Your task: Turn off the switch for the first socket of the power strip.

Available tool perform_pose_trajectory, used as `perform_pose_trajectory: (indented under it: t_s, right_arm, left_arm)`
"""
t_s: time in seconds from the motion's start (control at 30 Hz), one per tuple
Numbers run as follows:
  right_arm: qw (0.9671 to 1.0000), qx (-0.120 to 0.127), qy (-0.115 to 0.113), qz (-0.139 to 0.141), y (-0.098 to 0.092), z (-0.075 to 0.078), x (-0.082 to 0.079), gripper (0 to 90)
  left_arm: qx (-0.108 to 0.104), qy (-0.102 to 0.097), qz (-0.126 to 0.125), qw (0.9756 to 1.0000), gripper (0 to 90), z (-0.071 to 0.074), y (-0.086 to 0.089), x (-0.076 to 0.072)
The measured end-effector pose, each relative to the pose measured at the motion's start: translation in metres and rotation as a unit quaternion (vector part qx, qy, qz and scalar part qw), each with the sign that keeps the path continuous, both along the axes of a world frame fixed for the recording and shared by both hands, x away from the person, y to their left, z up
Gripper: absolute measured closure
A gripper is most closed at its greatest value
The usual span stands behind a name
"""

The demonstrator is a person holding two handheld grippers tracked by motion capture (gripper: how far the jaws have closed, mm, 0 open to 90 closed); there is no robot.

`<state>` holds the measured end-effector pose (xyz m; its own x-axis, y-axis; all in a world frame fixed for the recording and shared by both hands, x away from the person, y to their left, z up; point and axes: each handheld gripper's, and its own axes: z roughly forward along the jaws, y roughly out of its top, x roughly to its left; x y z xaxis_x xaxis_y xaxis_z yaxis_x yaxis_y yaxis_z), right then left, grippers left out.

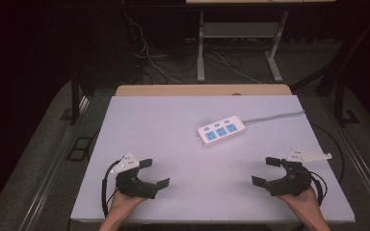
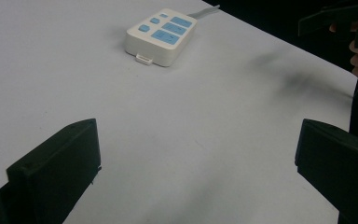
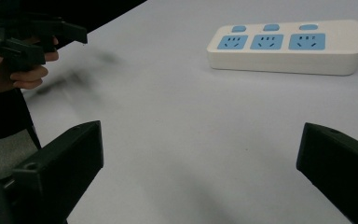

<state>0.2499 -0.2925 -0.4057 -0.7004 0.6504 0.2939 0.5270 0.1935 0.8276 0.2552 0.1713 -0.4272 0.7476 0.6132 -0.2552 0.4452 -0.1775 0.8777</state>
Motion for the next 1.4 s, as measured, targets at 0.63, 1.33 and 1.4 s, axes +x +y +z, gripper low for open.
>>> perform_pose_trajectory:
  t_s: [0.63, 1.33, 1.4]
  right_arm:
    - [0.9997, -0.009, 0.022, 0.007, -0.001, -0.001, 0.001, 0.3]
    - [0.9980, -0.042, 0.040, 0.026, 0.002, 0.009, 0.014, 0.3]
    - [0.9978, -0.045, 0.040, 0.028, 0.003, 0.012, 0.017, 0.3]
  left_arm:
    - [0.000, 0.001, -0.006, 1.0000, 0.0, 0.000, -0.001, -0.002]
    - [0.000, 0.004, -0.005, 1.0000, 0.0, -0.001, 0.001, -0.002]
    - [0.001, 0.006, -0.005, 1.0000, 0.0, -0.001, 0.001, -0.002]
